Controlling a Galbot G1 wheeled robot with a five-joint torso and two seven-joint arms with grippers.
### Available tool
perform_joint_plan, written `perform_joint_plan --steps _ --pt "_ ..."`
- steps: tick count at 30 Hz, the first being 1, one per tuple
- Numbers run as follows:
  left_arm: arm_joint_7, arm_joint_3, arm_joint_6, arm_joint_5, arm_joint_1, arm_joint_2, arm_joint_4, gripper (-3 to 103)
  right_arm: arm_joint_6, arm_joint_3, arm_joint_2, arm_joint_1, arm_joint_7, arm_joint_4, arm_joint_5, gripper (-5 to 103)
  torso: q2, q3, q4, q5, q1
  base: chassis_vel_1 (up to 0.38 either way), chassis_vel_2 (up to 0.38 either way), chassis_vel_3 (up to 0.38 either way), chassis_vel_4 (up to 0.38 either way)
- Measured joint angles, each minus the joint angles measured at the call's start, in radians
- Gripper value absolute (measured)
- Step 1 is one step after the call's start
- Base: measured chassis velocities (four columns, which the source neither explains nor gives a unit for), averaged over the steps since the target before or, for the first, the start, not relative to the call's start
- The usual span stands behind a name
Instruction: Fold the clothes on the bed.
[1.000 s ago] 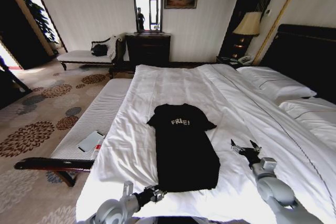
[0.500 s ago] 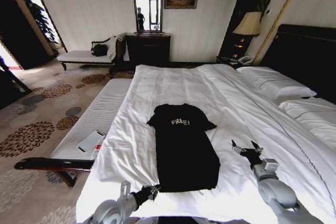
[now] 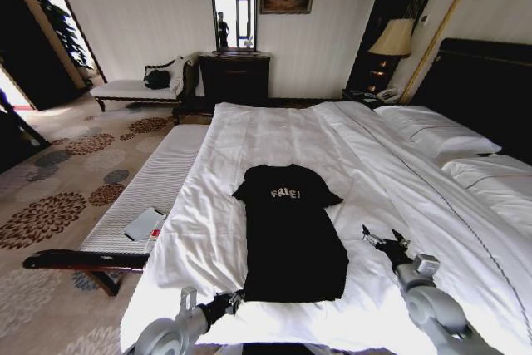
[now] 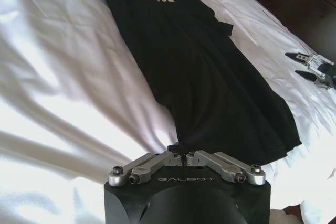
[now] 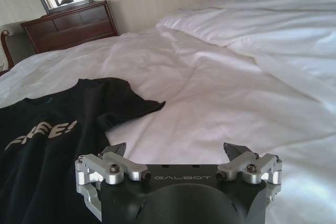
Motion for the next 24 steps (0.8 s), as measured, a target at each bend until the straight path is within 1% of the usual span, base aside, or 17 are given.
perform_joint_plan --steps 4,5,6,8,10,11,13,16,17,19,21,22,24 --pt "0.0 -0.059 -0.003 -0.015 0.044 0.021 -0.055 0 -0.105 0.028 0.032 -0.035 0.009 0.054 0.165 100 0.0 0.0 -0.0001 -0.0001 0.0 0.0 0.0 0.0 0.0" --pt "0.0 -0.059 -0.003 -0.015 0.044 0.021 -0.055 0 -0.105 0.028 0.032 -0.035 0.009 0.054 0.165 100 0.0 0.0 -0.0001 -0.0001 0.0 0.0 0.0 0.0 0.0" --pt "0.0 -0.069 -0.004 -0.016 0.051 0.023 -0.06 0 -0.126 0.033 0.037 -0.039 0.018 0.061 0.201 100 0.0 0.0 -0.0001 -0.0001 0.0 0.0 0.0 0.0 0.0" --pt "0.0 -0.102 -0.006 -0.018 0.074 0.03 -0.075 0 -0.201 0.055 0.057 -0.048 0.06 0.079 0.32 100 0.0 0.0 0.0001 -0.0001 0.0 0.0 0.0 0.0 0.0" --pt "0.0 -0.138 -0.008 -0.024 0.094 0.04 -0.085 0 -0.264 0.082 0.08 -0.059 0.077 0.085 0.403 100 0.0 0.0 0.0001 -0.0002 0.0 0.0 0.0 0.0 0.0" --pt "0.0 -0.138 -0.008 -0.024 0.094 0.04 -0.085 0 -0.264 0.082 0.08 -0.059 0.077 0.085 0.403 100 0.0 0.0 0.0001 -0.0002 0.0 0.0 0.0 0.0 0.0" --pt "0.0 -0.183 -0.009 -0.038 0.116 0.05 -0.097 0 -0.317 0.101 0.1 -0.073 0.08 0.088 0.445 100 0.0 0.0 -0.0003 0.0 0.0 0.0 0.0 0.0 0.0" --pt "0.0 -0.25 -0.01 -0.061 0.149 0.055 -0.113 0 -0.354 0.11 0.114 -0.081 0.078 0.079 0.45 100 0.0 0.0 -0.0001 -0.0001 0.0 0.0 0.0 0.0 0.0" --pt "0.0 -0.25 -0.01 -0.061 0.149 0.055 -0.113 0 -0.354 0.11 0.114 -0.081 0.078 0.079 0.45 100 0.0 0.0 -0.0001 -0.0001 0.0 0.0 0.0 0.0 0.0" --pt "0.0 -0.281 -0.01 -0.071 0.171 0.054 -0.12 0 -0.359 0.107 0.116 -0.078 0.078 0.069 0.443 100 0.0 0.0 -0.0001 -0.0001 0.0 0.0 0.0 0.0 0.0" --pt "0.0 -0.337 -0.012 -0.087 0.215 0.05 -0.128 0 -0.36 0.095 0.122 -0.075 0.078 0.056 0.428 100 0.0 0.0 0.0001 0.0 0.0 0.0 0.0 0.0 0.0" --pt "0.0 -0.337 -0.012 -0.087 0.215 0.05 -0.128 0 -0.36 0.095 0.122 -0.075 0.078 0.056 0.428 100 0.0 0.0 0.0001 0.0 0.0 0.0 0.0 0.0 0.0" --pt "0.0 -0.378 -0.013 -0.102 0.243 0.048 -0.129 0 -0.36 0.084 0.13 -0.072 0.077 0.051 0.42 100 0.0 0.0 0.0 0.0 0.0 0.0 0.0 0.0 0.0"
